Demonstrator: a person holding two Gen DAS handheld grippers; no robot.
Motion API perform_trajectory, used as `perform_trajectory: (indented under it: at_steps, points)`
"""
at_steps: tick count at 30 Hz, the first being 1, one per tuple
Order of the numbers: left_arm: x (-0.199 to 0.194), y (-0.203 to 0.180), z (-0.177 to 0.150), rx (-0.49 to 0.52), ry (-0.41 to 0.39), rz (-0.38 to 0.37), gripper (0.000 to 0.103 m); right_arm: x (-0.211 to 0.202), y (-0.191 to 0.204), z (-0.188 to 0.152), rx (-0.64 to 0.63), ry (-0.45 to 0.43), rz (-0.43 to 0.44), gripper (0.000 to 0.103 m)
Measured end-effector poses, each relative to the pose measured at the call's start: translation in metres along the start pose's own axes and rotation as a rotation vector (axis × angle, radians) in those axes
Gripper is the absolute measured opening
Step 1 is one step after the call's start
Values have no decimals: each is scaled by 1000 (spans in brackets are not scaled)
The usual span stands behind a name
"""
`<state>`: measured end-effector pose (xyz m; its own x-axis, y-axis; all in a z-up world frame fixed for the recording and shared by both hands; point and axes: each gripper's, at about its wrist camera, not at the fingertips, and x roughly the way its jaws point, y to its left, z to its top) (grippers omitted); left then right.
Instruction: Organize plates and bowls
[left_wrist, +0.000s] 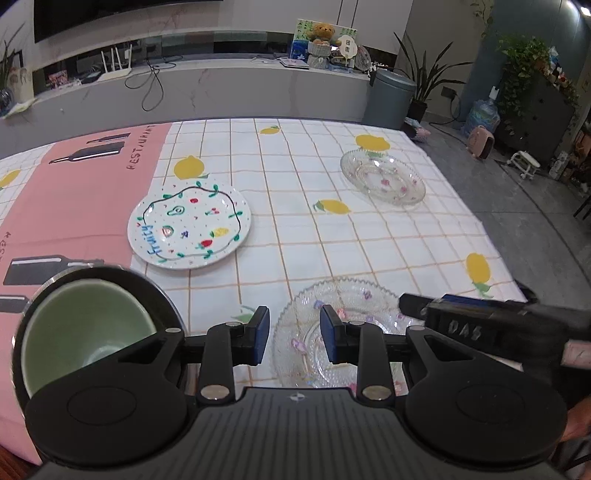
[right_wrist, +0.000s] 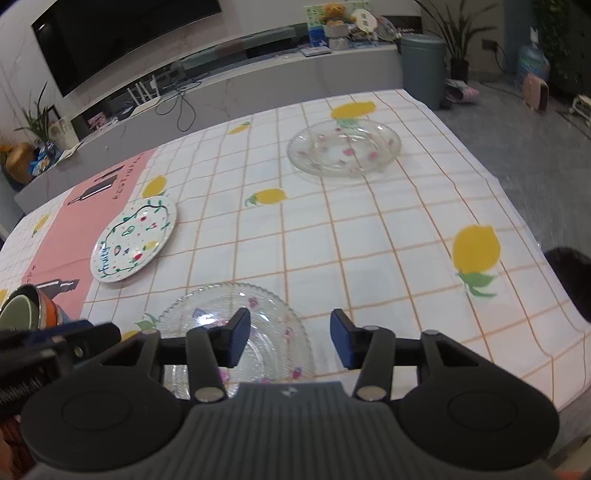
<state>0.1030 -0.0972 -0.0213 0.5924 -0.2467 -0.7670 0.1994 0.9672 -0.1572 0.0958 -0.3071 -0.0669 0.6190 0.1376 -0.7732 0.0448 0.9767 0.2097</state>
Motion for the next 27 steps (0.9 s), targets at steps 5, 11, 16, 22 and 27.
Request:
perform_trajectory:
  at_steps: [5,11,16,22,27]
  points:
    - [-12,25,25,-19,6,-38,35,4,16,10,-44,-12,-5,53]
    - [-19,69,59,-31,8,-54,35,14,30,27,-5,-13,63,52]
    - [-18,109,79,-82,-17,-70,35,23,39,41,83,11,153,52]
    - [0,157,93,-163,-26,-110,35,53,52,56,159,73,216,38]
    - [30,181,96,-165,-2,-125,26,83,64,72,177,78,220,31]
